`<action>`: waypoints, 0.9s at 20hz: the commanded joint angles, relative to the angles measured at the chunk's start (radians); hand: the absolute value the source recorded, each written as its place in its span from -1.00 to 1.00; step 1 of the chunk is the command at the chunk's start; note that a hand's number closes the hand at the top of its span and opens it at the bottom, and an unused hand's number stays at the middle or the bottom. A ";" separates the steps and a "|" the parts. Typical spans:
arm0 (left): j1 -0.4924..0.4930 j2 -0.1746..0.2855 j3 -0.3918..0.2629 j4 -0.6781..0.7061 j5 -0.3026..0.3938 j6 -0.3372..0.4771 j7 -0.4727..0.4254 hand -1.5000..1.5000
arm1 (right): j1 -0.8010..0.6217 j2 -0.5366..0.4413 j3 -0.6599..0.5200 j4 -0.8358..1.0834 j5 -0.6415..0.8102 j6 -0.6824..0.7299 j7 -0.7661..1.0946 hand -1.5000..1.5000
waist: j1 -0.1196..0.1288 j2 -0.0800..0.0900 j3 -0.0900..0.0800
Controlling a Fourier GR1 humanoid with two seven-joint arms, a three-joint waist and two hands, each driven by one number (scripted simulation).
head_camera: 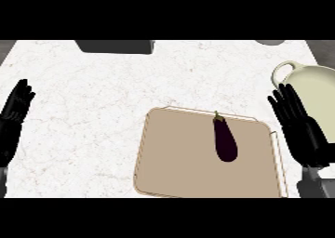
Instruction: Pick the eggplant from the tray and place it in the pot
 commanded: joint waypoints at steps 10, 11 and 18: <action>-0.164 -0.137 -0.009 -0.054 0.119 0.044 0.207 0.00 | -0.344 -0.243 0.077 0.343 0.466 0.058 -0.339 -1.00 | 0.063 -0.002 0.049; -0.158 -0.175 -0.037 -0.059 0.103 0.073 0.209 0.00 | -0.326 -0.195 0.094 0.382 0.481 0.038 -0.442 -1.00 | 0.060 -0.001 0.050; -0.159 -0.191 -0.022 -0.081 0.053 0.130 0.255 0.00 | -0.475 -0.244 0.086 0.591 0.519 0.205 -0.723 -1.00 | 0.017 -0.021 0.044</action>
